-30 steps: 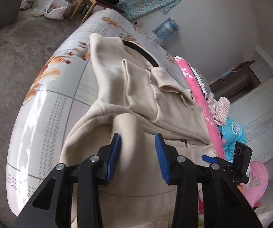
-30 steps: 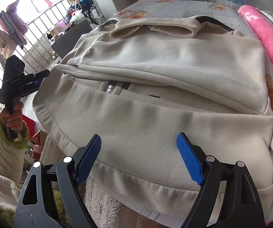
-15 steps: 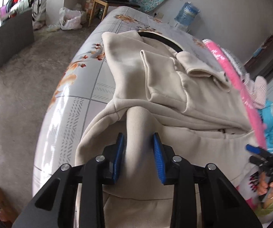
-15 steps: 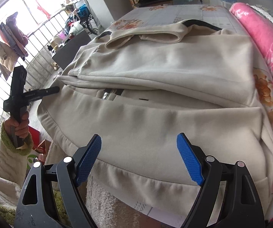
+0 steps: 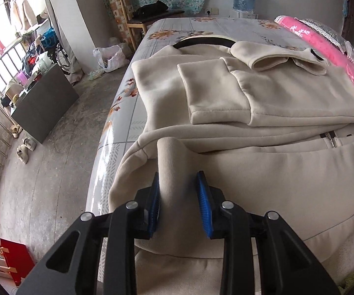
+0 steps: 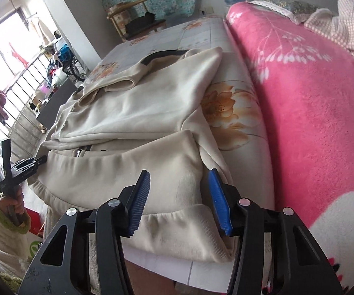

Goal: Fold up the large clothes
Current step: 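Grasp the jacket hem edge with both tools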

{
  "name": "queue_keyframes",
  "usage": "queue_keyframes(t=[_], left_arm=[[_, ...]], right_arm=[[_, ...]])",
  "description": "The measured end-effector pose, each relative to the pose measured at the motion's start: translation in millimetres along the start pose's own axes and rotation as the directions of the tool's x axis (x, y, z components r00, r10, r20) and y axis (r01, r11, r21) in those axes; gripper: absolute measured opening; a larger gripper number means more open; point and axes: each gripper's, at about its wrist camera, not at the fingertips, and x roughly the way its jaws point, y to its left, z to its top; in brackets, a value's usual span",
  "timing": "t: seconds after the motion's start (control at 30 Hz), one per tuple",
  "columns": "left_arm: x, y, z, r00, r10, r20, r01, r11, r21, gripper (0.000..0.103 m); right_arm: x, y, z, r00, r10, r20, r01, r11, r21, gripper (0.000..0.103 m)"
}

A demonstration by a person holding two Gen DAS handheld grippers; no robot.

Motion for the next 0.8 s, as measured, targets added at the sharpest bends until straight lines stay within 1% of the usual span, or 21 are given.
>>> queue_keyframes(t=[0.1,0.13,0.27,0.37,0.43,0.47,0.5,0.57,0.6,0.63,0.67,0.7,0.73,0.8], left_arm=[[0.2,-3.0,0.6,1.0,0.015,-0.001,-0.015,1.0,0.008,0.028],[0.3,-3.1,0.7,1.0,0.017,-0.002,-0.017,1.0,0.007,0.028],[-0.1,-5.2,0.9,1.0,0.024,-0.003,-0.024,1.0,0.012,0.028],[-0.1,-6.0,0.7,1.0,0.027,-0.004,-0.027,1.0,0.012,0.028],[-0.1,-5.9,0.8,1.0,0.027,-0.003,-0.027,1.0,0.007,0.028],[0.0,-5.9,0.9,1.0,0.026,-0.003,-0.026,1.0,0.004,0.028],[-0.2,-5.7,1.0,1.0,0.025,-0.004,-0.025,1.0,0.002,0.028],[-0.3,-5.5,0.7,1.0,0.023,-0.004,-0.023,1.0,-0.001,0.028],[-0.4,-5.2,0.6,1.0,0.021,-0.004,-0.021,1.0,-0.002,0.028],[-0.3,-4.9,0.5,1.0,0.019,-0.004,-0.019,1.0,-0.004,0.028],[-0.4,-4.6,0.5,1.0,0.017,-0.003,-0.017,1.0,-0.005,0.028],[0.0,-4.3,0.5,1.0,0.015,-0.002,-0.015,1.0,-0.007,0.028],[0.1,-3.9,0.4,1.0,0.011,-0.001,-0.011,1.0,-0.009,0.028],[0.1,-2.8,0.2,1.0,0.003,0.001,-0.003,1.0,-0.014,0.028]], right_arm=[[11.3,-0.2,2.6,0.999,-0.038,-0.027,0.038,0.999,-0.023,0.04],[13.6,0.7,3.3,0.999,-0.044,-0.03,0.043,0.999,-0.027,0.04],[16.8,-0.3,2.1,0.998,-0.036,-0.056,0.034,0.999,-0.03,0.04],[16.4,7.1,-3.1,0.995,-0.037,-0.093,0.032,0.998,-0.059,0.037],[15.2,14.6,-7.1,0.991,-0.096,-0.093,0.087,0.991,-0.1,0.021],[13.9,17.0,-7.9,0.989,-0.116,-0.091,0.105,0.988,-0.112,0.011],[8.9,18.4,-7.6,0.992,-0.099,-0.075,0.09,0.99,-0.106,0.009],[-12.6,25.3,-6.3,1.0,-0.022,0.008,0.023,0.992,-0.123,0.008],[-24.8,29.6,-6.9,0.998,0.022,0.056,-0.013,0.989,-0.146,0.008],[-34.5,31.6,-8.0,0.994,0.048,0.094,-0.033,0.986,-0.162,0.008],[-36.9,29.9,-7.8,0.994,0.036,0.102,-0.019,0.987,-0.157,0.008],[-33.5,24.6,-8.2,0.996,0.004,0.086,0.008,0.99,-0.138,0.008],[-25.1,15.5,-8.7,0.998,-0.026,0.05,0.031,0.994,-0.108,0.009],[-9.6,-1.7,-11.2,0.999,-0.021,-0.027,0.02,0.999,-0.034,0.009]])
